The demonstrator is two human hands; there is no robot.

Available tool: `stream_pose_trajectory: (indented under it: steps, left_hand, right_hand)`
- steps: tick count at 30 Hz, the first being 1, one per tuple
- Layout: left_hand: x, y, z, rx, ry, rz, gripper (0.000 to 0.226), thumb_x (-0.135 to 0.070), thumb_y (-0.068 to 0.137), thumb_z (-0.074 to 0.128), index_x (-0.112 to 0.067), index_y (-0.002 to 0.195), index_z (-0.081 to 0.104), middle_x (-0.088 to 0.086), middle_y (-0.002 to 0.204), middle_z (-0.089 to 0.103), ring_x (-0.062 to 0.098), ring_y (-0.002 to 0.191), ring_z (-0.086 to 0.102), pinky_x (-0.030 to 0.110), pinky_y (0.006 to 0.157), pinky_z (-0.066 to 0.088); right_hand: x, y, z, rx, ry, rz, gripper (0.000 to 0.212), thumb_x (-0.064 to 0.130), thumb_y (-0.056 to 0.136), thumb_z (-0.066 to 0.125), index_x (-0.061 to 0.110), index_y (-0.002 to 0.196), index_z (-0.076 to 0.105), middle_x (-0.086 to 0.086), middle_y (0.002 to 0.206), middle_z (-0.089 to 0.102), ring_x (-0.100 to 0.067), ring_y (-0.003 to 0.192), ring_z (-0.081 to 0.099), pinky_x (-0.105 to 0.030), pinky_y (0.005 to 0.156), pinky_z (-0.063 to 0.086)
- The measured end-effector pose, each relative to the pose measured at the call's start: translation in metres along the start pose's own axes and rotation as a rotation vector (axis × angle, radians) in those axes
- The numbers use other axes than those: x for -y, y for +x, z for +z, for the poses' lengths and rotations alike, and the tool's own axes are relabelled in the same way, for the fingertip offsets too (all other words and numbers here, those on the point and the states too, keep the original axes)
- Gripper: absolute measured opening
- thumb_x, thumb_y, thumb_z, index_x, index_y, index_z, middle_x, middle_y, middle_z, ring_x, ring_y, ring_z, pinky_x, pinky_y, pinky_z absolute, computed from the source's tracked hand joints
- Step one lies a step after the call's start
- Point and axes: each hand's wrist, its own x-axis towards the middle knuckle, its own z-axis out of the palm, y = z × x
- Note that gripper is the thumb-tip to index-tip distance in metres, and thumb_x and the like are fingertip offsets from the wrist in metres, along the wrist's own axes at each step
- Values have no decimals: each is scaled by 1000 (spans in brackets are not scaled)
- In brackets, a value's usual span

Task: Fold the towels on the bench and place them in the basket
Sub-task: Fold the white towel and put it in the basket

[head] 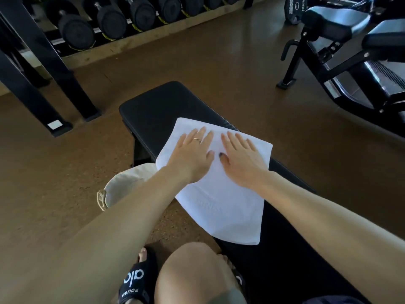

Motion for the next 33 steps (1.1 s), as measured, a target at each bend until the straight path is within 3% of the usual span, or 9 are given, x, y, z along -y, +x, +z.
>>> stream_pose_trajectory:
  steps: [3, 7, 13, 17, 21, 25, 28, 30, 33]
  left_hand:
    - [-10, 32, 14, 78, 2, -28, 58, -35, 109, 17, -22, 163, 1, 0, 171, -6, 20, 157, -8, 43, 126, -4]
    - [29, 40, 28, 120, -15, -42, 57, -45, 108, 14, -39, 162, -2, -11, 170, -13, 15, 156, -14, 42, 126, -9]
    - [84, 39, 24, 85, -8, -199, 58, -53, 106, 10, -39, 161, -4, -5, 170, -14, 20, 157, -11, 39, 126, -4]
    - [72, 32, 15, -49, -134, -271, 57, -44, 107, 31, -30, 159, 13, 7, 167, 15, 33, 152, 14, 48, 122, 19]
    - [71, -2, 6, -173, -252, -586, 63, -48, 99, 48, -18, 150, 27, 13, 152, 30, 36, 139, 31, 51, 110, 37]
    - [95, -38, 21, 6, -840, -867, 90, -69, 81, 66, -15, 142, 27, 5, 136, 44, 31, 130, 44, 48, 105, 41]
    - [101, -54, 33, 138, -1320, -781, 79, -69, 82, 68, -24, 142, 45, -2, 135, 60, 22, 126, 55, 52, 116, 32]
    - [101, -57, 35, 160, -1337, -715, 54, -56, 92, 65, -26, 136, 58, -2, 130, 66, 20, 119, 61, 49, 116, 33]
    - [98, -59, 32, 205, -1245, -681, 48, -49, 93, 67, -23, 132, 61, -3, 127, 69, 21, 115, 65, 44, 109, 44]
  right_hand:
    - [5, 13, 19, 22, -33, 28, 62, 39, 109, 11, 15, 163, -6, -3, 171, -8, -23, 158, -8, -43, 128, -1]
    - [-24, 5, 33, -41, 25, 166, 63, 44, 107, 13, 18, 163, 2, -2, 172, -3, -24, 158, -4, -44, 127, -1]
    - [-66, -8, 22, -5, 181, 378, 65, 53, 106, 17, 22, 163, 10, -12, 166, 24, -32, 154, 20, -49, 126, 14]
    - [-71, 8, 0, 24, 535, 482, 63, 49, 106, 31, 20, 162, 19, -13, 157, 41, -35, 143, 40, -49, 116, 33]
    - [-86, 22, -13, -18, 888, 700, 64, 34, 96, 55, 20, 156, 35, -7, 154, 45, -29, 139, 45, -39, 106, 39]
    - [-92, 24, -17, -106, 974, 715, 55, 15, 87, 70, 18, 141, 57, -5, 141, 56, -27, 128, 53, -35, 93, 42]
    - [-93, 19, -19, -140, 989, 693, 39, 10, 86, 68, 18, 125, 70, -5, 121, 66, -25, 108, 58, -36, 86, 47]
    - [-96, 12, -20, -164, 984, 690, 32, 10, 86, 67, 18, 116, 72, -3, 111, 66, -23, 100, 59, -35, 81, 47]
    - [-104, -1, -21, -197, 962, 699, 19, 10, 85, 67, 21, 100, 70, -2, 106, 67, -20, 92, 60, -38, 82, 53]
